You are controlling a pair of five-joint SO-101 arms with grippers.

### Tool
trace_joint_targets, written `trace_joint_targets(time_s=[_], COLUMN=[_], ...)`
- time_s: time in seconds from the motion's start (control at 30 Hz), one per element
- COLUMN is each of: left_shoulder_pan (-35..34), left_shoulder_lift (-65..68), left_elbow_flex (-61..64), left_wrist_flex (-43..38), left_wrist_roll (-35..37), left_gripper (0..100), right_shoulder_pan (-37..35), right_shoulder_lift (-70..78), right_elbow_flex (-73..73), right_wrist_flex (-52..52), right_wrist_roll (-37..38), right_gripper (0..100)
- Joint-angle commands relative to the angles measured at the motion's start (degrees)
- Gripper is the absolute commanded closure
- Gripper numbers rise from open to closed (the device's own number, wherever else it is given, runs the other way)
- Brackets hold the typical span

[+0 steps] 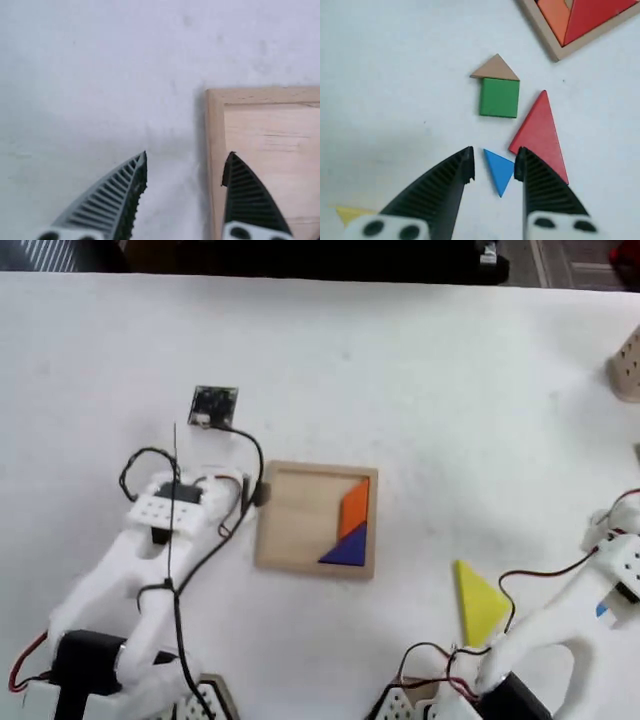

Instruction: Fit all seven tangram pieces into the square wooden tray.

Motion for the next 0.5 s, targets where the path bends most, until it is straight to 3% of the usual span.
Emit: trace_joint_targets(time_s=[0.0, 0.17, 0.47], left_shoulder_pan=[-1.9, -1.9, -1.9], left_shoulder_lift=[-2.2, -2.2, -2.2], left_elbow_flex=[-0.5, -0.4, -0.4], left_wrist_flex=[-1.8, -1.8, -1.8], left_wrist_roll=[-6.9, -8.2, -8.5], left_gripper=[75, 75, 75], right_shoulder_pan=[3.2, 7.2, 6.4], right_shoulder_lift=[3.0, 15.3, 34.6], right_elbow_flex=[-4.8, -15.1, -34.6], right_wrist_flex=[0.1, 1.0, 8.9], right_wrist_roll=[2.5, 3.3, 3.3], right_gripper=[86.5, 86.5, 86.5])
